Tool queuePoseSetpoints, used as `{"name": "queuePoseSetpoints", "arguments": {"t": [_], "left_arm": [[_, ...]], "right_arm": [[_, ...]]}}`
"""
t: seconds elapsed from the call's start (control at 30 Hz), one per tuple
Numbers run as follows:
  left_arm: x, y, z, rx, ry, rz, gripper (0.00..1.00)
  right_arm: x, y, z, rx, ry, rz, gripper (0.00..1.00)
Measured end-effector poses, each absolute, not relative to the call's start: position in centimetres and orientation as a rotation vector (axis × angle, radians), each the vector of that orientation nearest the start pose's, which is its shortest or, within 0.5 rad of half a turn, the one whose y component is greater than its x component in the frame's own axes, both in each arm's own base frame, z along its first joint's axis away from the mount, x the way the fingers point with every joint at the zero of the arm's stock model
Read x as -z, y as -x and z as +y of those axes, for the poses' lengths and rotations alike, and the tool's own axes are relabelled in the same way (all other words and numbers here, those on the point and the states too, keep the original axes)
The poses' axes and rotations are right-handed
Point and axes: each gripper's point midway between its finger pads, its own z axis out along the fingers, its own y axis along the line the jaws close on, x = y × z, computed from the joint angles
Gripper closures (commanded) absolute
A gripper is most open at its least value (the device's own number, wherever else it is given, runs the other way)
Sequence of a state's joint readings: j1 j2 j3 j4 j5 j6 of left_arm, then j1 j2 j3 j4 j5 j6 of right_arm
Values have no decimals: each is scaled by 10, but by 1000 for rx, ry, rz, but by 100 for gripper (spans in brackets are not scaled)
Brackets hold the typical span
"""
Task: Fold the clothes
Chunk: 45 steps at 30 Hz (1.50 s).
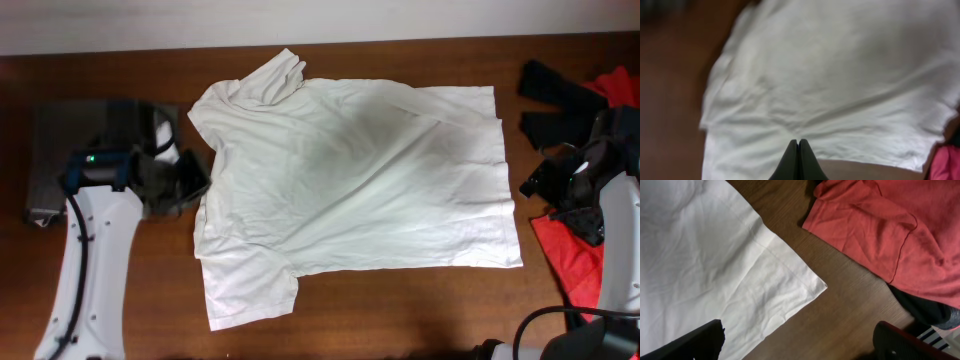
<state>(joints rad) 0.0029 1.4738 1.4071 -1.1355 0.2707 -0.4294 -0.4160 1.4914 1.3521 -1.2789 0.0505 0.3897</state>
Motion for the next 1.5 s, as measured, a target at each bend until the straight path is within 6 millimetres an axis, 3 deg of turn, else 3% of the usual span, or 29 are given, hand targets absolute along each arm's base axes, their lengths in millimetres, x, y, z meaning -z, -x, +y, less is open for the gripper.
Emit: {"name": "queuePoseSetpoints", "arguments": {"t": [0.17,0.3,0.4,0.53,0.67,0.8,0.87,0.93,1.1,1.3,1.37,1.47,1.5], "left_arm": [[-226,-356,-77,422,273,2622,100],[-239,-382,-83,381,212,2507,100],[-235,-405,-82,357,206,2464,100],[-202,-440,-85,336,210,2472,100],[-143,-472,-89,313,220,2528,100],[-97,-475,-87,271,216,2617,100],[-93,-474,-86,257,212,2628,100],[-96,-475,-85,249,209,2620,100],[-108,-462,-81,228,215,2640,100],[-163,-445,-78,245,203,2564,99],[-182,-438,-77,250,196,2532,88],[-202,-428,-75,253,189,2504,55],[-204,-426,-75,251,186,2503,46]], "right_arm": [[-159,-259,-124,79,-1176,2747,1],[-159,-259,-124,79,-1177,2747,1],[-159,-259,-124,79,-1177,2747,1],[-159,-259,-124,78,-1176,2747,1],[-159,-259,-124,79,-1176,2747,1],[-159,-259,-124,79,-1176,2748,1],[-159,-259,-124,79,-1176,2747,1],[-160,-262,-125,79,-1173,2737,1],[-168,-293,-139,79,-1121,2605,1],[-172,-305,-141,52,-1099,2557,1],[-175,-316,-138,-6,-1076,2525,1],[-174,-317,-124,-112,-1058,2552,1],[-174,-317,-122,-128,-1051,2556,7]]}}
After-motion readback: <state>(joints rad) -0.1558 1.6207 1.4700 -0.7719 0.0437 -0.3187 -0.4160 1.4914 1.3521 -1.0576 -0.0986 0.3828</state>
